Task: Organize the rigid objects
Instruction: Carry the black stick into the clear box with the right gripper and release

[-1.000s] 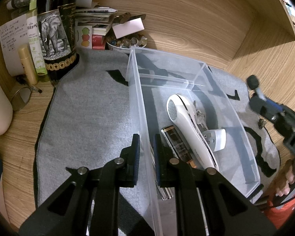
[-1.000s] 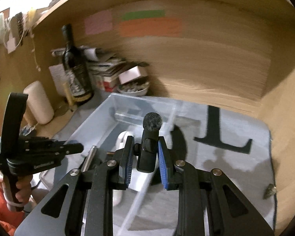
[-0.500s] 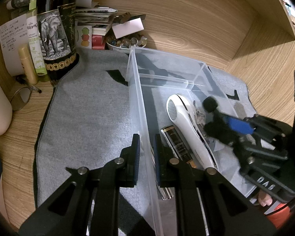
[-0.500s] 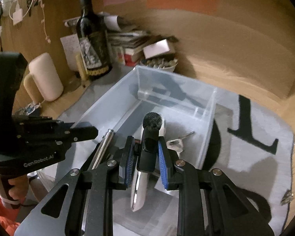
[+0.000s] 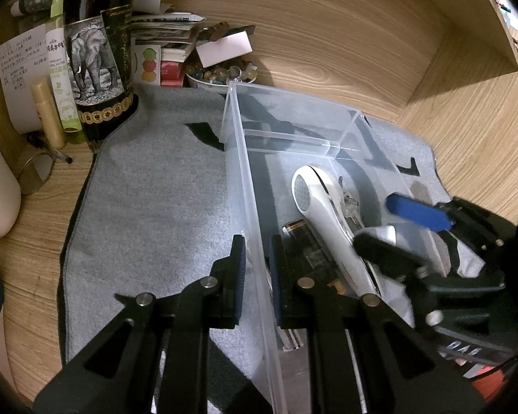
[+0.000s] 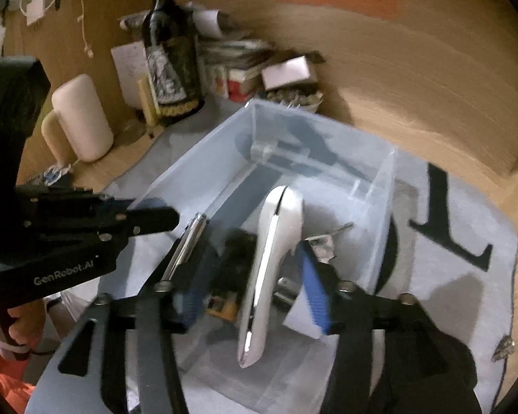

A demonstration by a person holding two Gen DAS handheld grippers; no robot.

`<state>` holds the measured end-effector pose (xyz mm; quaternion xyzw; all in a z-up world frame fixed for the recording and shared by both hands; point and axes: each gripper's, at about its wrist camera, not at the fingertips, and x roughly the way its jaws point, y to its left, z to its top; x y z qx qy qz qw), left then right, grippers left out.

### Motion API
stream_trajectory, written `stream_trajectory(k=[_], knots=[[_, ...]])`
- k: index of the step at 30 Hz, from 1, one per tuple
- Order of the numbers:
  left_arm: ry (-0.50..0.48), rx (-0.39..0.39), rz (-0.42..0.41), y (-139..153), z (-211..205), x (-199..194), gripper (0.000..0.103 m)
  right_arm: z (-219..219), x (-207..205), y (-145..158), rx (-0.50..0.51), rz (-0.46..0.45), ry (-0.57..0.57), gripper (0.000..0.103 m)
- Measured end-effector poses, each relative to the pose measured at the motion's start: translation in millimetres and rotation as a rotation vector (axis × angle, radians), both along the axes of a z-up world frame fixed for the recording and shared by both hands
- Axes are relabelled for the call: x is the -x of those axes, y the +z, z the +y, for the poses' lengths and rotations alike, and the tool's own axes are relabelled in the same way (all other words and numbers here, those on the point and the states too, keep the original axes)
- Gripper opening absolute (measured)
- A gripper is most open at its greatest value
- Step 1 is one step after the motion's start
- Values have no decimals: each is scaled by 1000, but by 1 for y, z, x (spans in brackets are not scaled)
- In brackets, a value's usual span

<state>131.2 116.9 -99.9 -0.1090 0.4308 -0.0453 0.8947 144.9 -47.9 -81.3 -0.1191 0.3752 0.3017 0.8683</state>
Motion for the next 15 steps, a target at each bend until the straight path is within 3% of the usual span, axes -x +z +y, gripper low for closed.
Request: stream_trajectory(k=[7,11,15], knots=[[0,0,-1,0,0,0,12,-39,-1,20,-34,-66,-135,51],[-1,-4,-1,1,0,0,12,-80,-3,25,-70,-72,-263,51],[-2,-5,-1,0,0,0,12,-121,-6,24,-38,-92,-425,51]])
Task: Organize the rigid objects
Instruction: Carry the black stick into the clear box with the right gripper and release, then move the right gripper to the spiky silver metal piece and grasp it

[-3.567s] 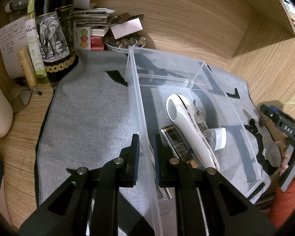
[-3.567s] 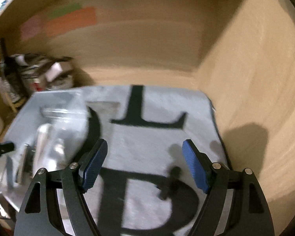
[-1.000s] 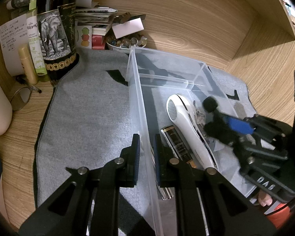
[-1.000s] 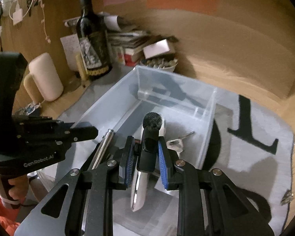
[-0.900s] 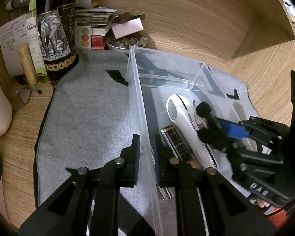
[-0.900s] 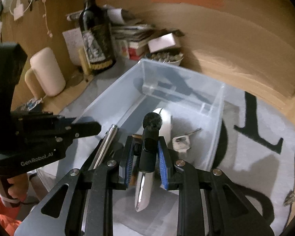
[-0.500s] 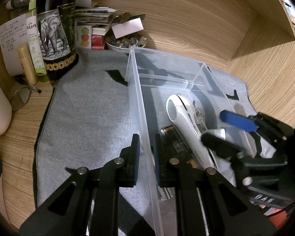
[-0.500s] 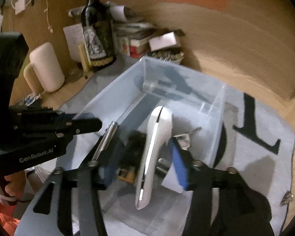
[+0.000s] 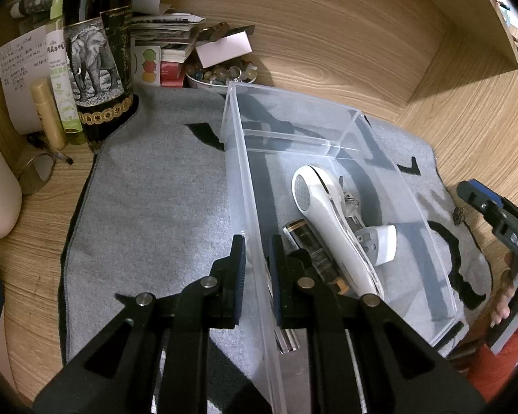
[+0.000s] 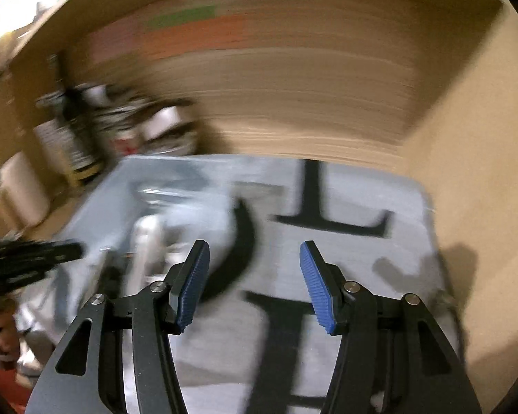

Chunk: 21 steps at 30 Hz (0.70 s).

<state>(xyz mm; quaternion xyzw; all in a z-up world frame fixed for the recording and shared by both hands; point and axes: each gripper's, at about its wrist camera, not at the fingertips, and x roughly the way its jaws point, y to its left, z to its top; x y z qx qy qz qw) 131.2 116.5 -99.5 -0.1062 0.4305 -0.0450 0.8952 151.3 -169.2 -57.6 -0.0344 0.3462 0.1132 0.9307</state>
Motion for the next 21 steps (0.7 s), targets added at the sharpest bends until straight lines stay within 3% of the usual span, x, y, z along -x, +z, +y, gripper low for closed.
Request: stream_trajectory(k=[5,11,21], knots=[[-1,0,-1,0,0,1,12,-52,-5,-12,16,36,-196,51],[-2,0,1,-1,1,0,12,-97,-8,-33,-10,100,-338,51],[1,-7,-1,-1,1,2,12,-135,-25,-60,-56,209,-404,51]])
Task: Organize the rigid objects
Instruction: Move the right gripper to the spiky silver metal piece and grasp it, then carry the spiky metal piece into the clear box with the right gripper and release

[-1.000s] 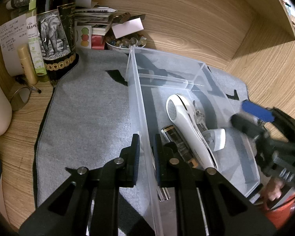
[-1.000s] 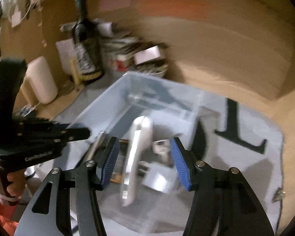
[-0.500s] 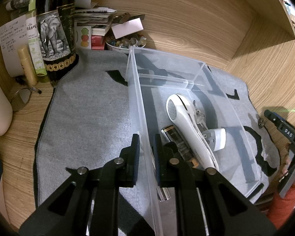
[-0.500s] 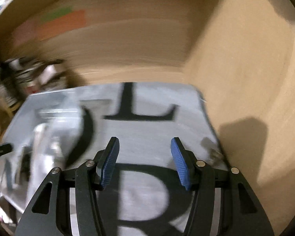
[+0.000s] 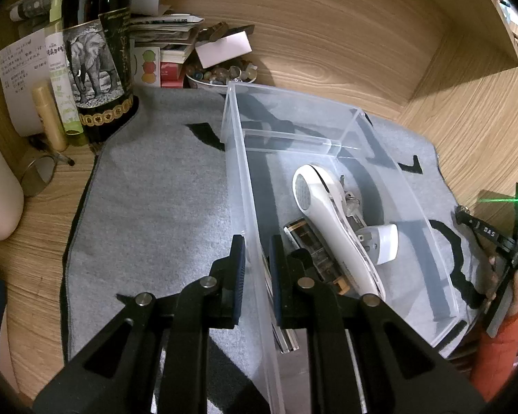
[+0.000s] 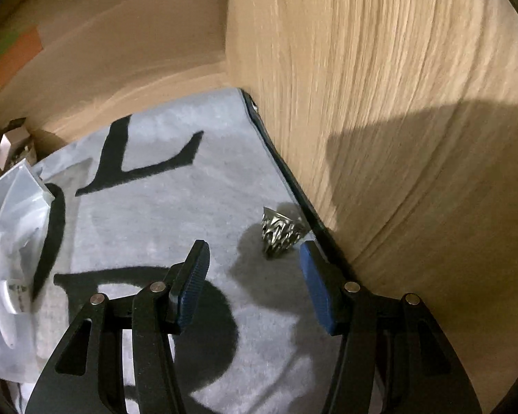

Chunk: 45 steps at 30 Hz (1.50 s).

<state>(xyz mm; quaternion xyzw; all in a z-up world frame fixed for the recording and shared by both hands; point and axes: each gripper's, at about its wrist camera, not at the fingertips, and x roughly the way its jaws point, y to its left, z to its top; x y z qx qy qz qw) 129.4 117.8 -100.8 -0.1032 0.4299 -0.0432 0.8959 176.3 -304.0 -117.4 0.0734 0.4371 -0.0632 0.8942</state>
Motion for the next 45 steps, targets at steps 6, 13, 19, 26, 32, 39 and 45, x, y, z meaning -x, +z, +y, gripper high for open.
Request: stream_trajectory(k=[6,13,19,26,32,39,45], knots=[[1,1,0,0,0,0,12,1,-15,-10,13,29,13,49],[2,-1,-1,0,0,0,12,3,-27,-16,46,32,15,30],[2,-2,-1,0,0,0,12,10,-22,-10,62,7,45,30],[2,0,0,0,0,0,12,35,-7,18,67,-73,133,30],[4,0,-1,0,1,0,12,66,6,43,68,-156,238,30],[4,-1,0,0,1,1,12,104,7,56,37,-209,346,30],[4,-3,0,0,1,1,12,139,15,64,-2,-239,450,30]])
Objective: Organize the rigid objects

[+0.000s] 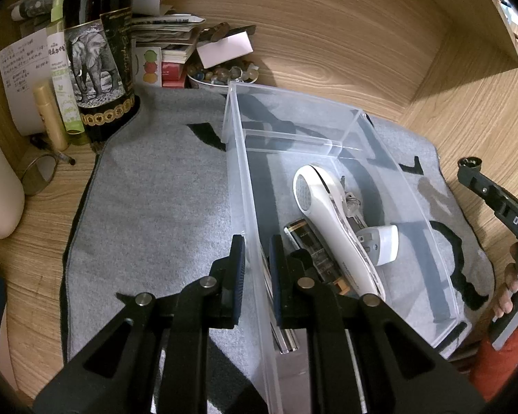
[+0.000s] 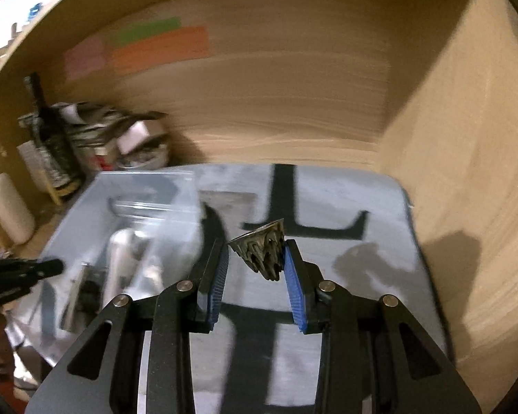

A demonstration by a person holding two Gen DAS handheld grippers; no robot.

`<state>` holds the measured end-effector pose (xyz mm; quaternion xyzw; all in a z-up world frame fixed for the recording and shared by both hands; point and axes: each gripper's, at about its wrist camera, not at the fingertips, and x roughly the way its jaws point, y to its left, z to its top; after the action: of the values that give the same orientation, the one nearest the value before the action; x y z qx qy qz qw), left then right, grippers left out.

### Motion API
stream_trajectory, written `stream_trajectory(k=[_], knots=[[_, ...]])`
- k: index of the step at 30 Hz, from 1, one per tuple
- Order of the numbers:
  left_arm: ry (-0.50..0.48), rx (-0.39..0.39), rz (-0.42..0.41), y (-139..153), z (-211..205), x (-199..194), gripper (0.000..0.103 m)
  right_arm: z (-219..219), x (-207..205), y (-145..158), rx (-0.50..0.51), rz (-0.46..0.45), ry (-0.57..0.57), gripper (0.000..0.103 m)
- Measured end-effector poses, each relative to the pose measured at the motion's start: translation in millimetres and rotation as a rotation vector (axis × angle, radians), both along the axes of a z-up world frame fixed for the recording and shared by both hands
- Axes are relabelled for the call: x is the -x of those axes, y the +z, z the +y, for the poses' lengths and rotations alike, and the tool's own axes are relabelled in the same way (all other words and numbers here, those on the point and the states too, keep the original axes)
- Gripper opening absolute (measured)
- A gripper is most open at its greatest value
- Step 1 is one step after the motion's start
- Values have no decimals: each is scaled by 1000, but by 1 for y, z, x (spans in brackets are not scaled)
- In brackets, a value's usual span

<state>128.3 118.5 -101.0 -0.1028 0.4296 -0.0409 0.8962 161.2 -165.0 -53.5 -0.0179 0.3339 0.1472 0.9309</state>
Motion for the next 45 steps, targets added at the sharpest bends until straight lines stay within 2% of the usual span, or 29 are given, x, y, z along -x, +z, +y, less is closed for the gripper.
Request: stream_trajectory(k=[7,17,29,33,34,38,41,43,45], knots=[[0,-1,0,0,0,0,12,46,10,2,-16,-6,147,30],[0,-4,0,0,0,0,12,99,16,-11,44,40,324,30],[2,-4,0,0,-2,-1,12,122,7,-32,94,163,403,30],[6,-5,3,1,-3,-2,12,121,7,-32,88,167,406,30],[7,-1,5,1,-2,-2,12,120,7,-30,90,157,402,31],[8,10,14,2,0,-4,12,117,12,-22,88,110,388,49],[13,-5,6,5,-1,-3,12,113,16,-16,88,80,380,52],[15,-20,-1,8,-2,-1,21,108,19,-12,83,63,371,55],[21,-19,-15,13,0,1,52,102,23,-6,70,40,359,63]])
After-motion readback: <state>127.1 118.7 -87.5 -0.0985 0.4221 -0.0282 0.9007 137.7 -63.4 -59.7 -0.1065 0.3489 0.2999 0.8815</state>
